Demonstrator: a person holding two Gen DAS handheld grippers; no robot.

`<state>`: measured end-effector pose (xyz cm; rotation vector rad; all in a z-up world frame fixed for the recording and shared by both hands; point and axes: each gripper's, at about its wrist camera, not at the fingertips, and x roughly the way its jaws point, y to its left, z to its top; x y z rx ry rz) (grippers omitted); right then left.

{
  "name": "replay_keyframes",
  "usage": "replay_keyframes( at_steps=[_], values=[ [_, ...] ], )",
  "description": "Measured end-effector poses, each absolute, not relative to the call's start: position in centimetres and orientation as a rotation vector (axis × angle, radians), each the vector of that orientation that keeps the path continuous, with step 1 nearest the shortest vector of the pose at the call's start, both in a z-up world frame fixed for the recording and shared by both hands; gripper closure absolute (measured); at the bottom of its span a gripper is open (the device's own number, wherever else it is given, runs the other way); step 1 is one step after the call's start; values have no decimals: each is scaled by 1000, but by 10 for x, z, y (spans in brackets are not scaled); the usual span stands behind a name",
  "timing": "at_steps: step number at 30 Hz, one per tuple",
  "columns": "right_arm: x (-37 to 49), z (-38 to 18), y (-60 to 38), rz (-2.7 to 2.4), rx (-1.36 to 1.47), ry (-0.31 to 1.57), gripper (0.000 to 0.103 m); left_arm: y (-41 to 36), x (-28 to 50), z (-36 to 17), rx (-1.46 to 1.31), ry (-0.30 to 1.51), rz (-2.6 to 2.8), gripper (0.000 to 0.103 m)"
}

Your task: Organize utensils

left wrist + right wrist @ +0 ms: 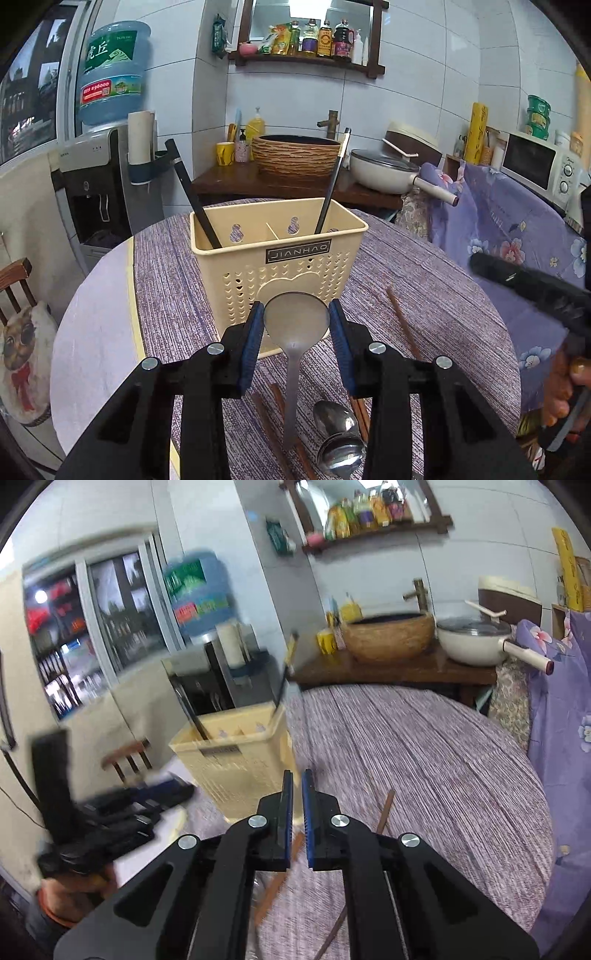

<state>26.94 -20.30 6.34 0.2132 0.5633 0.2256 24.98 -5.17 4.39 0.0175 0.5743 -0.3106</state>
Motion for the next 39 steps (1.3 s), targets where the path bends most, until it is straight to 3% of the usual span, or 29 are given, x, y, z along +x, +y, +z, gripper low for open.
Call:
replay_keyframes(
  at_steps=[2,3,7,15,19,28,39],
  values=[
    [290,41,-204,147,163,644,73,-49,248,46,4,569,-311,67],
    [298,32,-206,101,147,670,59,-48,247,47,0,565,-311,67],
    [341,-17,-233,-86,147,800,57,-45,242,48,12,542,-294,67],
    [381,-57,-264,-224,162,904,67,-44,241,48,5,535,-299,67],
    [386,-58,-252,-188,130,905,93,-45,242,47,8,540,-297,67],
    [378,-45,-253,-56,255,861,94,-42,242,49,6,537,-290,67],
    [303,37,-255,255,373,610,94,-27,230,65,-23,493,-280,67]
  ],
)
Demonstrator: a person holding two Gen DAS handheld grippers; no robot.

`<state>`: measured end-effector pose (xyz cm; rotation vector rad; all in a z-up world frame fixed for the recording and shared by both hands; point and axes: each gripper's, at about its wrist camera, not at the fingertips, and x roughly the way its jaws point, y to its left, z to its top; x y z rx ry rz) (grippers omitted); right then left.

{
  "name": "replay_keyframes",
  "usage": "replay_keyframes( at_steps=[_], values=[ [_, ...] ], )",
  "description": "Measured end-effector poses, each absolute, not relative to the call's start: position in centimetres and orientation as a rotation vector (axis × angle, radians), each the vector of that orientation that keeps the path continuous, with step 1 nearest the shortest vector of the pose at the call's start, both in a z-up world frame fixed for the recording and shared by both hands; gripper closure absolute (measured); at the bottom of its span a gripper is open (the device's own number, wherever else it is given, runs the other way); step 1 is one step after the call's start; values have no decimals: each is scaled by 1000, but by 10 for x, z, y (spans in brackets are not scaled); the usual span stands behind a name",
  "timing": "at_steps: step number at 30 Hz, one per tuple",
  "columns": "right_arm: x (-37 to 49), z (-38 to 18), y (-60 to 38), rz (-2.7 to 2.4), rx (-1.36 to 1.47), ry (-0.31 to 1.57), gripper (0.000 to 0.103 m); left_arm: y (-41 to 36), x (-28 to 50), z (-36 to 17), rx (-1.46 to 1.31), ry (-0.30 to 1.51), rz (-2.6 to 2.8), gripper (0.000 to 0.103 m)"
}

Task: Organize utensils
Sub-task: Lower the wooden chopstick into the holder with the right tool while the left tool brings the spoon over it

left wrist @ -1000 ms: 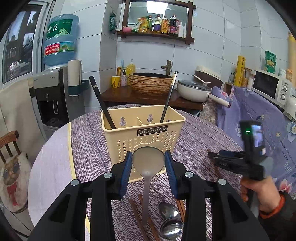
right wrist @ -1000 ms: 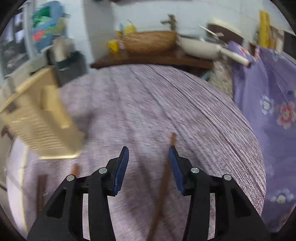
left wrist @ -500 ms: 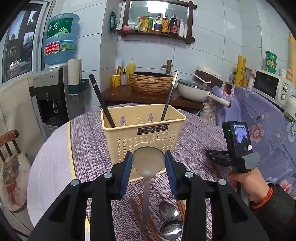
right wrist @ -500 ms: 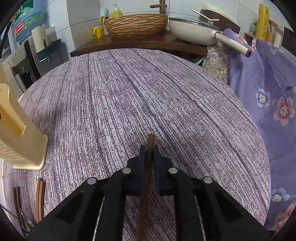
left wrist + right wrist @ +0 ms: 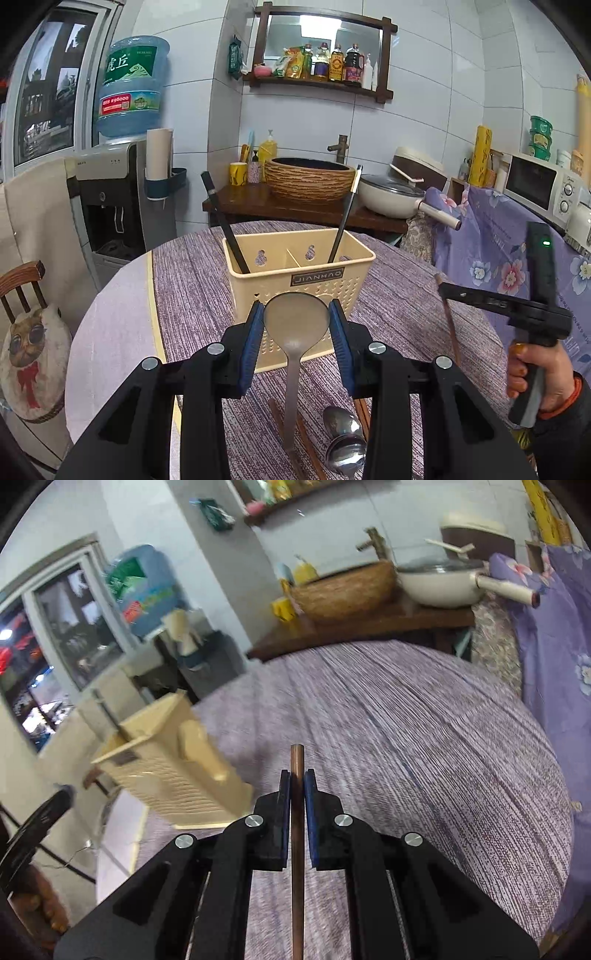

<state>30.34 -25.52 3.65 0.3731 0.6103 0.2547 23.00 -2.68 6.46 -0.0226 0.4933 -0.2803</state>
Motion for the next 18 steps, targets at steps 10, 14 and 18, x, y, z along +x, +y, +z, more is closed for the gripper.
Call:
replay_keyframes(
  at_steps=[10,14,18],
  values=[
    [249,81,-250,404,348,497,94,-17,217,76,-46,463,-277,67],
    [236,100,-240,422,296,457,95,-16,213,83,-48,447,-279,67],
    [230,115,-235,437,284,424,95,-13,211,89,-55,438,-289,67]
  ],
)
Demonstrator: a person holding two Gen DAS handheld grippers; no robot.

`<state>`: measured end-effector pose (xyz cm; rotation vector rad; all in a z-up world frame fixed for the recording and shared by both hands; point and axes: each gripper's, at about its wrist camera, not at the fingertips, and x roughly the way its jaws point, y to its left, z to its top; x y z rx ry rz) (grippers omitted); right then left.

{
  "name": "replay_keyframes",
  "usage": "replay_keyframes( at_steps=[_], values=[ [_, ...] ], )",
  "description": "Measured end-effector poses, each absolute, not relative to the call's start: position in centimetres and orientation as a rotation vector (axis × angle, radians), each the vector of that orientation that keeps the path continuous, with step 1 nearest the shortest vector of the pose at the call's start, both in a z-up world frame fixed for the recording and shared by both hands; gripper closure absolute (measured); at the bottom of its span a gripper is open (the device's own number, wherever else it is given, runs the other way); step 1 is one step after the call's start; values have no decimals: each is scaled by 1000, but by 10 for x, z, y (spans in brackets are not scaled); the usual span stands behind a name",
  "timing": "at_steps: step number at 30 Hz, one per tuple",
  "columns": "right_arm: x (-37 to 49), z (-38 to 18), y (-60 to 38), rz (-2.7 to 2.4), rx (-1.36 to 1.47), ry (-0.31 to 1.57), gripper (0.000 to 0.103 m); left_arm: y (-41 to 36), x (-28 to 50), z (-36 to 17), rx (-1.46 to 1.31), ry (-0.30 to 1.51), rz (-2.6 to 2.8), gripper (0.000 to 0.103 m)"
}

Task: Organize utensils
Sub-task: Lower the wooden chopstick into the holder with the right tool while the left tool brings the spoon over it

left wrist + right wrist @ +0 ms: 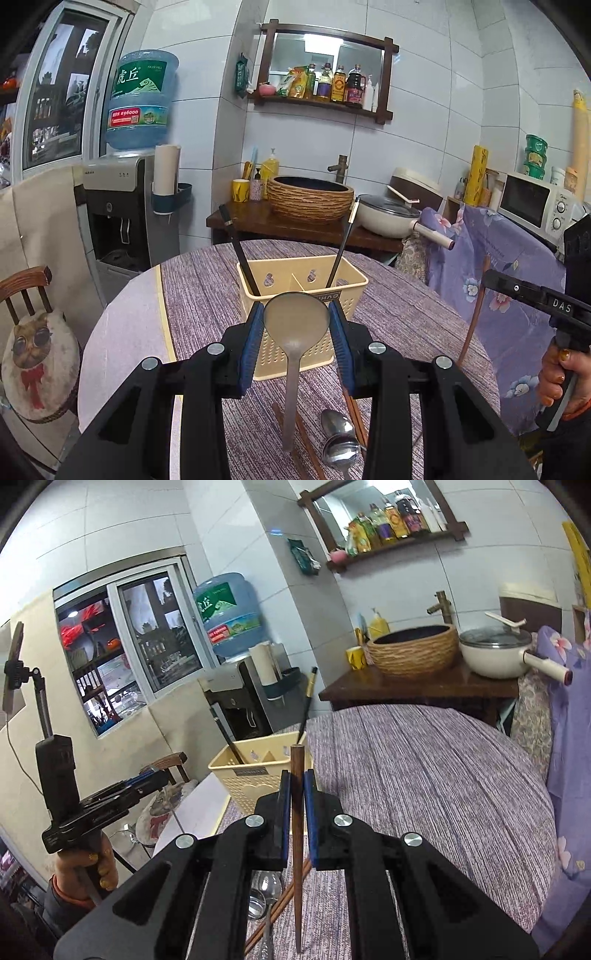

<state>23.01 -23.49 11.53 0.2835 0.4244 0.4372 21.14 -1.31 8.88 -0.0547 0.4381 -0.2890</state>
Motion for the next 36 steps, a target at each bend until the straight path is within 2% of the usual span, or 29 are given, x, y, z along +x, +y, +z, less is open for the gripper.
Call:
replay_keyframes(
  at_steps=[8,16,21,27,36],
  values=[
    [237,156,-221,455,255,354,95,-12,221,108,-71,412,-305,67],
    [267,233,-195,451,217,222,95,-2,260,166,-154,320,-288,67],
    [300,260,-180,375,209,163,95,-8,291,187,-163,257,-253,67],
    [335,229,-166,316,205,172,95,-17,310,155,-139,251,-213,67],
    [357,163,-155,319,213,307,95,-19,315,99,-168,366,-213,67]
  ],
)
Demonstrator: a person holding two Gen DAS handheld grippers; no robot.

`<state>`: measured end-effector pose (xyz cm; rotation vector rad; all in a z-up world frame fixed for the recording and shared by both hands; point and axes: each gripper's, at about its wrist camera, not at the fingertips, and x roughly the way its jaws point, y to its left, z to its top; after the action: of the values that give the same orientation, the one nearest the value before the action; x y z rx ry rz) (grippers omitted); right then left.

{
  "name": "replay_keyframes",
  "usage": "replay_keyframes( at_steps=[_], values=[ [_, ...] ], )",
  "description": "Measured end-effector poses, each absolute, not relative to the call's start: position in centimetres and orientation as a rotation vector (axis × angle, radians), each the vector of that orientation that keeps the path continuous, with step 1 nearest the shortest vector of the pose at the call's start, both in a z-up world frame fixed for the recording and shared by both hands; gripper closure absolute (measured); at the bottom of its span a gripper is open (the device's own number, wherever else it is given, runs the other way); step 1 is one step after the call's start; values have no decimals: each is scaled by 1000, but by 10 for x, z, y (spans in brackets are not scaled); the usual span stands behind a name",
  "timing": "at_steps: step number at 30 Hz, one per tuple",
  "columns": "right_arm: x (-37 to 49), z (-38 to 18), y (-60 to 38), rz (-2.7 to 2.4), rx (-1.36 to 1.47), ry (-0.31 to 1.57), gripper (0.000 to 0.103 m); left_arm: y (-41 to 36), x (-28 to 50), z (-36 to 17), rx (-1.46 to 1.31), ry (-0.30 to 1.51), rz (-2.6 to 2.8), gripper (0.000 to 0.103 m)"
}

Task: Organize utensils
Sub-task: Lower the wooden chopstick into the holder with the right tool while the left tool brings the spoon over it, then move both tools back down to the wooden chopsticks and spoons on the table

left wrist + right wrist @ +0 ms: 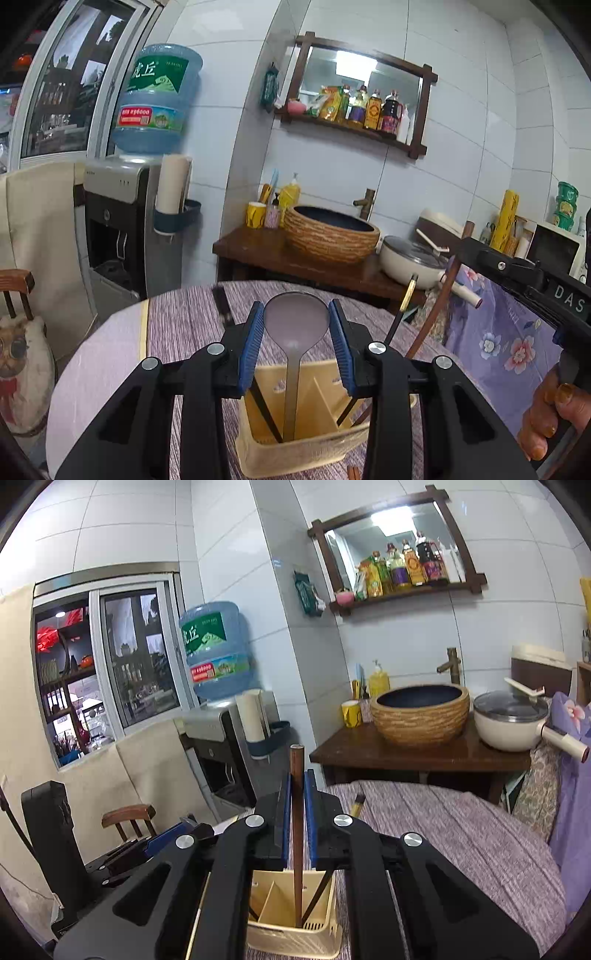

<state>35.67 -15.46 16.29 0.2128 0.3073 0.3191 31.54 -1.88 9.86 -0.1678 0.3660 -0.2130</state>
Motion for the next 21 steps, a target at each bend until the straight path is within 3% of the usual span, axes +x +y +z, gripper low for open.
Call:
replay_keyframes(
  at_steps=[13,17,18,21],
  values=[
    [362,139,-161,304,224,341,95,-23,318,72,-136,430,-211,67],
    [354,136,-160,295,209,332,92,-23,309,75,-134,414,-220,53],
    [352,135,-161,297,212,333,86,-22,305,77,-138,410,-221,44],
    [335,133,-165,302,214,328,48,-16,285,81,-155,388,-223,29]
  ],
)
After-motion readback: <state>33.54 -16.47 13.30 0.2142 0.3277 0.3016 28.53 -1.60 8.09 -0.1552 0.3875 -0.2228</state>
